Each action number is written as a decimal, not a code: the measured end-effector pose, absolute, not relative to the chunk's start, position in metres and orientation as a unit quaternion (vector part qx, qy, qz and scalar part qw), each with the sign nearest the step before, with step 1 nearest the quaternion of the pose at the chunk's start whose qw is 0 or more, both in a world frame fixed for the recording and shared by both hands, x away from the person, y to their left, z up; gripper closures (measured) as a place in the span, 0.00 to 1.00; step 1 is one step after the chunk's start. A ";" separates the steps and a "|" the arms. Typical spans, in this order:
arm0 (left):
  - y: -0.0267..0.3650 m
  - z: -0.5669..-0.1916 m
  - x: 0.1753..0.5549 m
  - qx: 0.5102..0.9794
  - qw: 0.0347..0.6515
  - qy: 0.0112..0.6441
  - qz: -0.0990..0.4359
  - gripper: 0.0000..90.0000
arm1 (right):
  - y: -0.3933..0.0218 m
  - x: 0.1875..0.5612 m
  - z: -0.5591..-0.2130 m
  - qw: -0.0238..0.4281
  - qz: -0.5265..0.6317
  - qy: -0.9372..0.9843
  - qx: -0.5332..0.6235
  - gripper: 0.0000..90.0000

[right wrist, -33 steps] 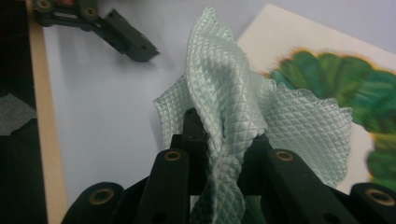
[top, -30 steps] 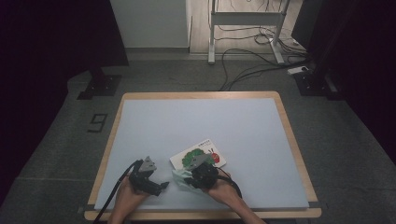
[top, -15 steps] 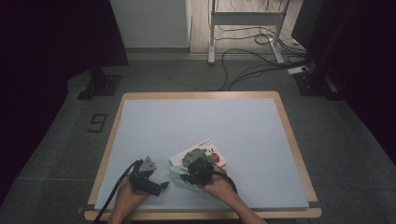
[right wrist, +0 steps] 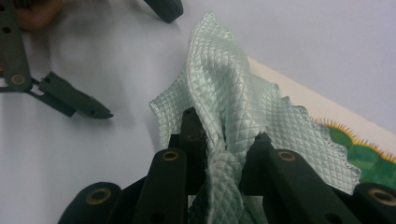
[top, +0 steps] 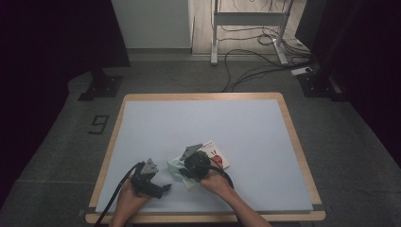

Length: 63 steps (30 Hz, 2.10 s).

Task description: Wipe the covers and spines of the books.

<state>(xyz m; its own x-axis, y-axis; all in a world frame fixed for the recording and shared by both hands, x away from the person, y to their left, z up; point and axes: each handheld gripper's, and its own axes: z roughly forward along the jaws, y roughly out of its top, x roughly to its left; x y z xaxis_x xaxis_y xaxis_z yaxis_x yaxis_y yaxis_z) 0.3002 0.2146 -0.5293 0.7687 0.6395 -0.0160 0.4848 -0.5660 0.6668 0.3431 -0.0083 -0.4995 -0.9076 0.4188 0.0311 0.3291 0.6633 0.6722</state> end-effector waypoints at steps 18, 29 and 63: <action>0.215 -0.529 0.300 0.879 0.336 0.319 0.115 0.00 | -0.036 0.359 -0.502 0.076 0.358 0.899 0.242 0.83; 0.215 -0.529 0.300 0.879 0.336 0.319 0.116 0.00 | -0.064 0.370 -0.503 0.098 0.352 0.890 0.272 0.83; 0.215 -0.529 0.300 0.879 0.337 0.319 0.115 0.00 | -0.123 0.394 -0.505 0.149 0.329 0.866 0.345 0.83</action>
<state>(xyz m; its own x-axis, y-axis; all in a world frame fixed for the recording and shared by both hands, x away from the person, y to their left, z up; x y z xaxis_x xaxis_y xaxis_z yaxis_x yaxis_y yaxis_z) 0.3003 0.2148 -0.5292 0.7704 0.6375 -0.0126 0.4827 -0.5702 0.6648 0.3935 -0.1229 -0.5055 -0.7173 0.6961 -0.0307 0.4999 0.5449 0.6732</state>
